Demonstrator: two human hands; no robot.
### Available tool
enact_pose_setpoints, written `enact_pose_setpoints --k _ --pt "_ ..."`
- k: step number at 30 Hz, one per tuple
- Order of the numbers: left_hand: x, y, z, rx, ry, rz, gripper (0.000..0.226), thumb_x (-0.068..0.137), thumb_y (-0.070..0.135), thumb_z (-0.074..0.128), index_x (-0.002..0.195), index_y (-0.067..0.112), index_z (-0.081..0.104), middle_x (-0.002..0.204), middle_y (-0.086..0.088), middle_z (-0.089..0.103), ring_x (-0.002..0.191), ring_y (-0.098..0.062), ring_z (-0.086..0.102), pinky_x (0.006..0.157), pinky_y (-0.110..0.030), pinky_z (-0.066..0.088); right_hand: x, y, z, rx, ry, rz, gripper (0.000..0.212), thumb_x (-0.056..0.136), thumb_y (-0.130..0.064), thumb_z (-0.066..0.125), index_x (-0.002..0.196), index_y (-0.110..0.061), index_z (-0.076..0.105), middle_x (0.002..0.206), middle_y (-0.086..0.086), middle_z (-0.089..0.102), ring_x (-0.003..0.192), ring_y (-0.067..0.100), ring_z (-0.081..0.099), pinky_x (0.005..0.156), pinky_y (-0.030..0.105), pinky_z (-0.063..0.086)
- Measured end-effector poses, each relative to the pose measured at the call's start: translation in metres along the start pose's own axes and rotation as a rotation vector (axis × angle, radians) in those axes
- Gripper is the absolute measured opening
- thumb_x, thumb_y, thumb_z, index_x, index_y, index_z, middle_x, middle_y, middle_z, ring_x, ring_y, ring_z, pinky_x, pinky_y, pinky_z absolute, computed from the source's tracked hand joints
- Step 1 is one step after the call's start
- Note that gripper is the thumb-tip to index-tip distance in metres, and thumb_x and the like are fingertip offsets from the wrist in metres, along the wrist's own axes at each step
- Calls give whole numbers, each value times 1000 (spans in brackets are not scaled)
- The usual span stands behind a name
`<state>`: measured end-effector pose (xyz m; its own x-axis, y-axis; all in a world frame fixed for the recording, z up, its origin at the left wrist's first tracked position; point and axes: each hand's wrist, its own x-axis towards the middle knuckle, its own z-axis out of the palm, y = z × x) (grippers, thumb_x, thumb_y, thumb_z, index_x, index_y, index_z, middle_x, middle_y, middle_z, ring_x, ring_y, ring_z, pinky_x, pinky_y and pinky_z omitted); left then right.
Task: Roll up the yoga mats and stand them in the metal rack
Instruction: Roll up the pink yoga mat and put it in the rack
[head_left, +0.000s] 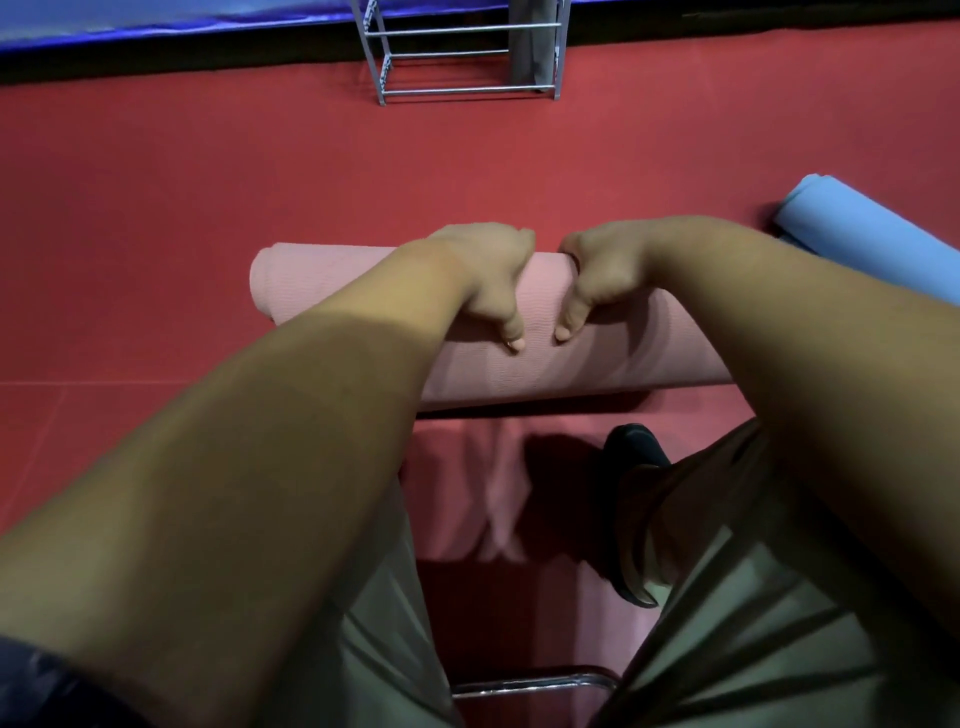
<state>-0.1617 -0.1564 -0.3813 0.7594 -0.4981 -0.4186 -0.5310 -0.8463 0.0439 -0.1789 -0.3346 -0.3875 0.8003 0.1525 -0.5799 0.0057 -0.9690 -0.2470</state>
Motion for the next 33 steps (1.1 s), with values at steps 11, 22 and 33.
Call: enact_pose_setpoints --k 11,22,33 --pt "-3 -22 -11 -127 -119 -84 84 48 60 100 116 29 62 107 7 69 94 -22 67 90 -39 58 -4 -16 2 -96 110 -57 92 51 -59 101 125 -15 67 110 7 75 98 30 69 90 39 60" --pt "0 -4 1 23 -5 -25 101 44 63 101 119 23 47 129 -3 61 111 -33 61 96 -48 56 2 -6 1 -8 75 -29 73 53 -65 98 105 -19 72 93 1 77 86 23 71 79 34 58" --pt "-2 -15 -5 -121 -121 -82 87 49 63 98 116 28 56 114 4 65 101 -28 64 90 -39 57 1 -11 4 -130 86 -103 100 42 -64 101 123 -21 62 114 2 72 100 28 67 92 41 58"
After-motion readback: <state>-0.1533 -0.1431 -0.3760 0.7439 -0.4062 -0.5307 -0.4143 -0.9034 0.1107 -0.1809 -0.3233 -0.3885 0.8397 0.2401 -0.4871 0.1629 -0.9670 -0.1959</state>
